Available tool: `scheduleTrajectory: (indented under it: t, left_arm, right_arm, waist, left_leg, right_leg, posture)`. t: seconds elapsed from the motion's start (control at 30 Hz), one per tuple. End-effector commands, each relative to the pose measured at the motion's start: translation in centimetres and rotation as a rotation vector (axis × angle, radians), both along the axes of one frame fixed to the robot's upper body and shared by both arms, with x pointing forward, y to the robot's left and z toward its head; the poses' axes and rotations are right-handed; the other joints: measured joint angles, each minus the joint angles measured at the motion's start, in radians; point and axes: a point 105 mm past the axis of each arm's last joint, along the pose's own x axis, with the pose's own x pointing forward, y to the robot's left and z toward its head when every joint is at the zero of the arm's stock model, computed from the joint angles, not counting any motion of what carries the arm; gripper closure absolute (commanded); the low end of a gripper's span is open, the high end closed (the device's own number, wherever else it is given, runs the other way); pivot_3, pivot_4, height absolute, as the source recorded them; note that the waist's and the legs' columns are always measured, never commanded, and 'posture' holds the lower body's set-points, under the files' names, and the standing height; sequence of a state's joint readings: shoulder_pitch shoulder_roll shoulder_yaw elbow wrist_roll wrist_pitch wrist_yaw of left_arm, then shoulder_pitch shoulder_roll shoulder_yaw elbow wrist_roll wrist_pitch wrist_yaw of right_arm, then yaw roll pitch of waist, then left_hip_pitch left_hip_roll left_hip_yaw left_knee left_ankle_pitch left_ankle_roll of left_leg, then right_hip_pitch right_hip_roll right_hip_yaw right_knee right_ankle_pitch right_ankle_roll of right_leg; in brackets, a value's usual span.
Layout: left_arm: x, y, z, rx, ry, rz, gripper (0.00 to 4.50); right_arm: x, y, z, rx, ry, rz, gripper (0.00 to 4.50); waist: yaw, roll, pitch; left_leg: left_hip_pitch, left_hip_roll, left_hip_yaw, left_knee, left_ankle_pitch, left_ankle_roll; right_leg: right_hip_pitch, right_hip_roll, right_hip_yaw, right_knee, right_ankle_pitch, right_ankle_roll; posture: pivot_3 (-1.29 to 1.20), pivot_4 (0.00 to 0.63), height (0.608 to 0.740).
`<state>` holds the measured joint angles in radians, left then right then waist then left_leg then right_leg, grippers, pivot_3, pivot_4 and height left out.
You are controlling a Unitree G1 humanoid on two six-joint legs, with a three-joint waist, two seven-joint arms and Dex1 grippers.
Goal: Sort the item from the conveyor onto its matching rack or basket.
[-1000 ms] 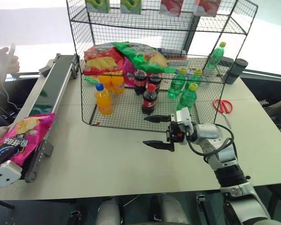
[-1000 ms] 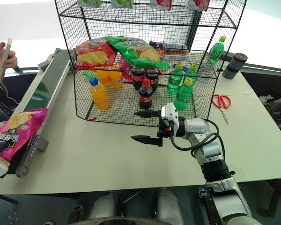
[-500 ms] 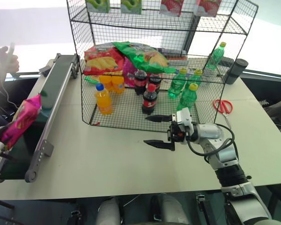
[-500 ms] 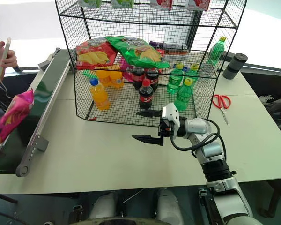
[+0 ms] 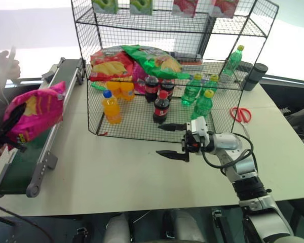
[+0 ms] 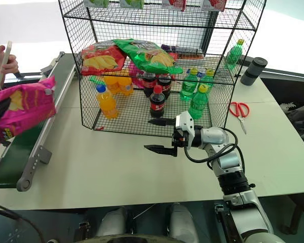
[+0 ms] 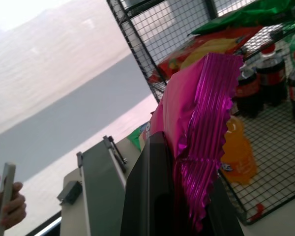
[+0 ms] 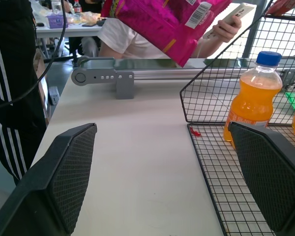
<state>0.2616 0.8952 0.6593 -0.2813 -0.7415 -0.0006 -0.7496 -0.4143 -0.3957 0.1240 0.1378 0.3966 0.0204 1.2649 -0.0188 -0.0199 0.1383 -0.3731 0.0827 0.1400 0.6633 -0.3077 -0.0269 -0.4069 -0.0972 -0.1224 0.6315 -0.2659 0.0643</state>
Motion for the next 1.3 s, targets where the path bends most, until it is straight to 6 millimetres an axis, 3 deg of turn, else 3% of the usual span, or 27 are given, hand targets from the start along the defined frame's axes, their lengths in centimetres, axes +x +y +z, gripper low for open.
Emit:
scheduleTrajectory:
  t: [0.03, 0.23, 0.37, 0.57, 0.7, 0.93, 1.2, 1.3]
  left_arm:
    - [-1.2, -2.4, 1.2, -0.085, 0.033, -0.143, 4.39]
    - [-2.1, -5.4, 1.0, -0.225, 0.173, -0.307, 4.39]
    - [-2.3, -9.2, 0.6, -0.326, 0.279, -0.503, 4.39]
    - [-2.2, -13.4, 0.0, -0.463, 0.413, -0.727, 4.39]
    - [-1.2, -14.8, -0.1, -0.493, 0.442, -0.834, 4.39]
    - [-0.1, -16.1, 0.2, -0.500, 0.479, -0.981, 4.39]
    - [0.3, -16.5, -0.1, -0.573, 0.555, -1.078, 4.39]
    - [0.7, -16.5, 0.1, -0.572, 0.539, -1.080, 4.39]
  right_arm:
    - [0.2, -0.4, 0.8, 0.007, -0.041, -0.010, 0.00]
    - [0.2, -1.0, 0.7, 0.007, -0.020, -0.015, 0.00]
    - [-0.8, -2.2, 0.7, 0.043, 0.115, -0.009, 0.00]
    - [-1.7, -3.6, 0.2, 0.062, 0.263, -0.036, 0.00]
    - [-2.3, -3.9, -0.4, 0.048, 0.282, -0.062, 0.00]
    - [-3.7, -4.3, 1.6, 0.122, 0.366, -0.021, 0.00]
    - [-3.5, -2.2, 1.0, 0.112, 0.343, -0.012, 0.00]
    - [-4.3, -1.7, 1.1, 0.105, 0.367, 0.048, 0.00]
  waist:
    - [0.001, 0.000, 0.000]
    - [0.002, 0.000, 0.000]
    - [0.010, 0.000, 0.000]
    - [0.004, 0.000, 0.000]
    - [0.005, 0.000, 0.000]
    - [0.008, 0.000, 0.000]
    - [0.006, -0.001, -0.001]
    - [0.009, -0.001, -0.001]
  left_leg:
    - [0.000, 0.000, 0.000, 0.000, 0.000, 0.000]
    - [0.000, 0.000, -0.001, 0.000, 0.000, 0.000]
    - [0.000, 0.000, -0.002, 0.000, 0.000, 0.000]
    - [0.001, -0.002, -0.003, 0.001, 0.000, 0.000]
    - [0.001, -0.002, -0.004, 0.000, 0.000, 0.000]
    - [0.000, -0.003, -0.005, 0.001, 0.000, 0.000]
    - [0.000, -0.003, -0.005, 0.001, 0.000, 0.000]
    - [0.000, -0.003, -0.005, 0.001, 0.000, 0.000]
  right_leg:
    - [0.000, 0.000, 0.000, 0.000, 0.000, 0.000]
    - [0.000, 0.000, 0.001, 0.000, 0.000, 0.000]
    - [0.002, 0.000, 0.001, -0.001, 0.000, 0.000]
    - [0.003, 0.000, 0.001, -0.001, 0.000, 0.000]
    - [0.003, 0.002, 0.001, -0.001, 0.000, -0.001]
    - [0.003, 0.002, 0.001, -0.001, 0.000, -0.001]
    - [0.003, 0.002, 0.001, -0.001, 0.000, -0.001]
    - [0.003, 0.002, 0.001, -0.001, 0.000, -0.001]
  posture:
    - [0.00, 0.150, 0.726]
    - [0.00, 0.150, 0.726]
    - [0.00, 0.150, 0.726]
    - [0.00, 0.150, 0.726]
    - [0.00, 0.150, 0.726]
    - [0.00, 0.150, 0.726]
    - [0.00, 0.150, 0.726]
    - [0.00, 0.150, 0.726]
